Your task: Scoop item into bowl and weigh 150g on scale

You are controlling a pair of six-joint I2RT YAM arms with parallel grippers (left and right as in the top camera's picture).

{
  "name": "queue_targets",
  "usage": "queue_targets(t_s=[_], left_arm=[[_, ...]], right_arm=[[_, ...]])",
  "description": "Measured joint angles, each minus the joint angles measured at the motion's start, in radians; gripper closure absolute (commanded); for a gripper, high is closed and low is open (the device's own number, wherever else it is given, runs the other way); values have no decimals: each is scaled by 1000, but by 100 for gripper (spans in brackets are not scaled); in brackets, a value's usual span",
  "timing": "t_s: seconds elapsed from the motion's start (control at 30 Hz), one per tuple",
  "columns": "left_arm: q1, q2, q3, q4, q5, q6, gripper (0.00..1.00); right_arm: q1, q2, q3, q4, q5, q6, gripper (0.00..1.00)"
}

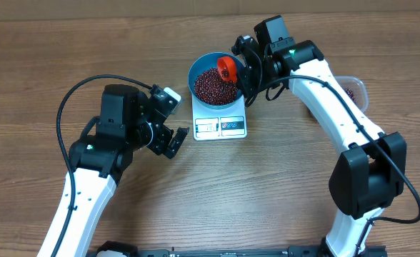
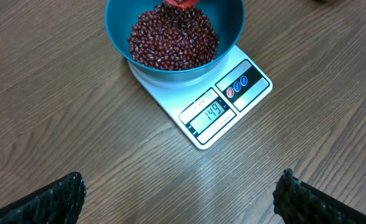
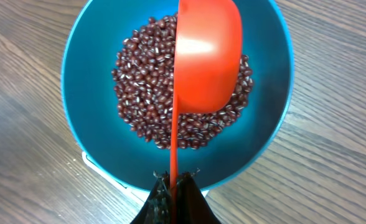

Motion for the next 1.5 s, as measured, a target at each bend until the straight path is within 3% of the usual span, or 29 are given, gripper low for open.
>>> queue_targets(t_s=[0.33, 0.8, 1.5], left_arm=[[0, 0, 0, 0, 0, 0, 0], [0, 0, 0, 0, 0, 0, 0], [0, 0, 0, 0, 0, 0, 0]], right_arm=[[76, 0, 0, 5, 140, -13, 96], [86, 0, 0, 7, 182, -15, 96], [19, 0, 0, 7, 0, 1, 96]])
